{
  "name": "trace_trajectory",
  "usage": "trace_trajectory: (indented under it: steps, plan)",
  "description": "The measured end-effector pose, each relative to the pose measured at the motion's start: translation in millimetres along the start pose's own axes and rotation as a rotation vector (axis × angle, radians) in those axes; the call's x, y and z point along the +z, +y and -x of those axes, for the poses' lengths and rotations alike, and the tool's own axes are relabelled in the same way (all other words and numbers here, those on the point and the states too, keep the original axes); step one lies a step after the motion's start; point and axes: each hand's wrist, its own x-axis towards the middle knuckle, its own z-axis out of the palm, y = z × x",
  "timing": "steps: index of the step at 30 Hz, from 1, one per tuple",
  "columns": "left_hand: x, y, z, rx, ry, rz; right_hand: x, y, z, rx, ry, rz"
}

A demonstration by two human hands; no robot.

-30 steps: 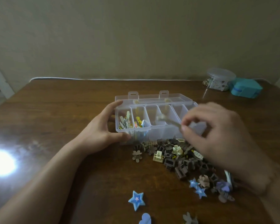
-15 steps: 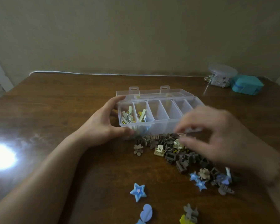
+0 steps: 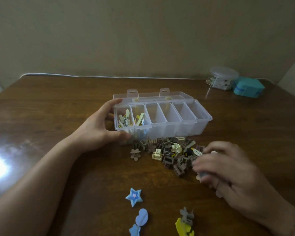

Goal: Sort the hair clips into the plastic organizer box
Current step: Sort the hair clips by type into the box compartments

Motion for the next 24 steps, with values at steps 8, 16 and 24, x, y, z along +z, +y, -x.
trace_trajectory:
  steps: [8,16,24]
  plan:
    - [0.0,2.2,0.1,0.007,-0.007,0.009,-28.3,4.8,10.7,0.291,0.014,-0.094]
    - [0.4,2.3,0.3,0.009,-0.008,0.0,-37.1,9.4,27.4,0.189,-0.285,0.116]
    - [-0.6,-0.9,0.2,-0.008,-0.019,0.019,-37.8,12.8,22.0,0.151,-0.337,0.203]
